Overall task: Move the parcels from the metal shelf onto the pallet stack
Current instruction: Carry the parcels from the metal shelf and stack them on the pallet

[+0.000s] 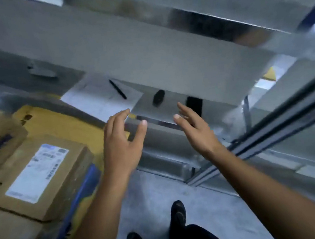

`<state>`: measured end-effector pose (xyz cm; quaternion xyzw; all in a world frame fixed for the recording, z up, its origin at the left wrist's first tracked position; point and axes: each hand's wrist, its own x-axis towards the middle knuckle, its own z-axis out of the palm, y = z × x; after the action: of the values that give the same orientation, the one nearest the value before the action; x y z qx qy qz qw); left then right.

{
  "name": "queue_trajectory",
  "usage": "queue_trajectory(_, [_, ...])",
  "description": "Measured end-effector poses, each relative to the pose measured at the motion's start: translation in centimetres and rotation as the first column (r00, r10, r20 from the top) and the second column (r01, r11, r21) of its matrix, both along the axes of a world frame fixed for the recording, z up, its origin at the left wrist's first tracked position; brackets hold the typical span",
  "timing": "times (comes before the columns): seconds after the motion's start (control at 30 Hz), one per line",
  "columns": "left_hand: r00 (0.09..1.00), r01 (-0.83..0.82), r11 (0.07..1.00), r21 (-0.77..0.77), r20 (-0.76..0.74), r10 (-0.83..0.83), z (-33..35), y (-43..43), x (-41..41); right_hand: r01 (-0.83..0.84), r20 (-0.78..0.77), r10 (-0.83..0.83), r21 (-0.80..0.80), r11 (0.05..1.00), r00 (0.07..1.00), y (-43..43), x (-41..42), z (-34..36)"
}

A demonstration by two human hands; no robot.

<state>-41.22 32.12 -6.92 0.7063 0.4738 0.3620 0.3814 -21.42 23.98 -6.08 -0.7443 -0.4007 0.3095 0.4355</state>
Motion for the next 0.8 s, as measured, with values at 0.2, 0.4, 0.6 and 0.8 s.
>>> queue_trajectory(0.2, [0.924, 0.381, 0.924, -0.035, -0.009, -0.381, -0.7, -10.1, 13.9, 0.355, -0.022, -0.355, 0.003, 0.935, 0.935, -16.4, 9.1, -0.4])
queue_trajectory(0.4, [0.782, 0.622, 0.781, -0.051, -0.018, -0.623, -1.6, -23.7, 28.1, 0.580, -0.030, -0.579, 0.014, 0.815, 0.815, -32.9, 18.5, -0.7])
queue_trajectory(0.6, [0.610, 0.790, 0.608, -0.082, 0.000, -0.792, -2.3, -39.7, 41.1, 0.735, -0.045, -0.734, 0.040, 0.677, 0.678, -50.1, 27.6, -0.7])
queue_trajectory(0.8, [0.464, 0.882, 0.455, -0.121, 0.066, -0.883, -0.8, -52.3, 49.7, 0.841, -0.005, -0.841, 0.008, 0.541, 0.541, -64.5, 33.3, 0.1])
